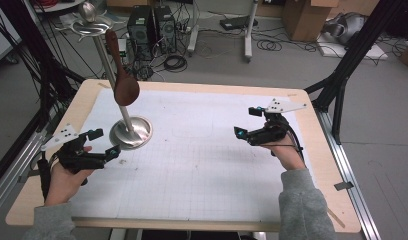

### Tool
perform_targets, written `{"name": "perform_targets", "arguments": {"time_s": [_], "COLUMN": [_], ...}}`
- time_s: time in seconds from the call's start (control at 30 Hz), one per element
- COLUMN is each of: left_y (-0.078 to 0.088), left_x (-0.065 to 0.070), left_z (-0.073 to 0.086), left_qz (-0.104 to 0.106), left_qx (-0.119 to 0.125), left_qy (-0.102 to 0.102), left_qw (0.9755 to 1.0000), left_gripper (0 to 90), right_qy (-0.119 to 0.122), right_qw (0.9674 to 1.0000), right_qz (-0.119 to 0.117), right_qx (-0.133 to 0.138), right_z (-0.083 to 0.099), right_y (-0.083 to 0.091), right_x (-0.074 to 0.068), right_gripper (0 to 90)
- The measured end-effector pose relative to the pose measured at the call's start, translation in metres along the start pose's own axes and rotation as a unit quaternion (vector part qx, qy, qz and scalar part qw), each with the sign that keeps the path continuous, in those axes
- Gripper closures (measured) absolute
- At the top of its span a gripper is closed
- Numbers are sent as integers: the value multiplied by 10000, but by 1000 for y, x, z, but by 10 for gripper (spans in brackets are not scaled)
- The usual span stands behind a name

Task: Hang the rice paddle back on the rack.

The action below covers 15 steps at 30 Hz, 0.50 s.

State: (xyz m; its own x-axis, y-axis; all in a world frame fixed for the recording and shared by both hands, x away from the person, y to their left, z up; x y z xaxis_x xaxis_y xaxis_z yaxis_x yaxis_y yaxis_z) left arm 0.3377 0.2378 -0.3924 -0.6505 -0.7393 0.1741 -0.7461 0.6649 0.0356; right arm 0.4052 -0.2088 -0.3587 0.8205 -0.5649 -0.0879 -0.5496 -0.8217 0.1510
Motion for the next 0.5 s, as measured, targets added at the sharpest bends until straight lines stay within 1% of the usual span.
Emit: {"name": "perform_targets", "arguments": {"time_s": [0.03, 0.07, 0.1, 0.13, 0.27, 0.3, 0.43, 0.47, 0.5], "left_y": [-1, -2, -2, -3, -4, -4, -5, -5, -6], "left_x": [0, 1, 1, 1, 1, 1, 1, 1, 1], "left_z": [1, 1, 1, 1, 1, 1, 2, 2, 2], "left_qz": [7, 4, 19, 19, 25, 31, 16, 20, 18], "left_qx": [-16, -12, -18, -35, -33, -38, -32, -40, -52], "left_qy": [-22, 4, -13, -17, -24, -31, 1, -5, -16], "left_qw": [10000, 10000, 10000, 10000, 10000, 10000, 10000, 10000, 10000], "left_gripper": [18, 18, 18, 18, 18, 18, 18, 18, 18], "right_qy": [-1, -41, -10, -30, -84, -40, -123, -93, -133], "right_qw": [10000, 10000, 10000, 10000, 9999, 9999, 9996, 9995, 9995], "right_qz": [3, 11, 21, 28, 112, 148, 202, 226, 223], "right_qx": [12, 2, 19, 22, 46, 79, 131, 181, 186], "right_z": [1, 4, 6, 8, 15, 16, 21, 22, 23], "right_y": [2, 4, 6, 8, 17, 18, 27, 28, 30], "right_x": [1, 1, 3, 4, 6, 7, 8, 9, 9], "right_gripper": [1, 1, 1, 1, 1, 1, 1, 1, 1]}}
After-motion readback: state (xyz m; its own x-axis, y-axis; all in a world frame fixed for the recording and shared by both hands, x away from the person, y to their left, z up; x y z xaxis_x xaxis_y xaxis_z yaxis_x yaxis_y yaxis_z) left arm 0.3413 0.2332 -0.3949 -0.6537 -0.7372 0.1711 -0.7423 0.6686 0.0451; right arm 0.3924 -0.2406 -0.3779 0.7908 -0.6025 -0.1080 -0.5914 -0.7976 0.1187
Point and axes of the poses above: each handheld gripper's, and its own axes: y roughly backward along the jaws, z roughly out of its underside, x roughly to its right, the point moved 6 cm from there along -y, roughly forward along the jaws, and after that the axes turned 11 degrees about x, right-handed, at the moved point
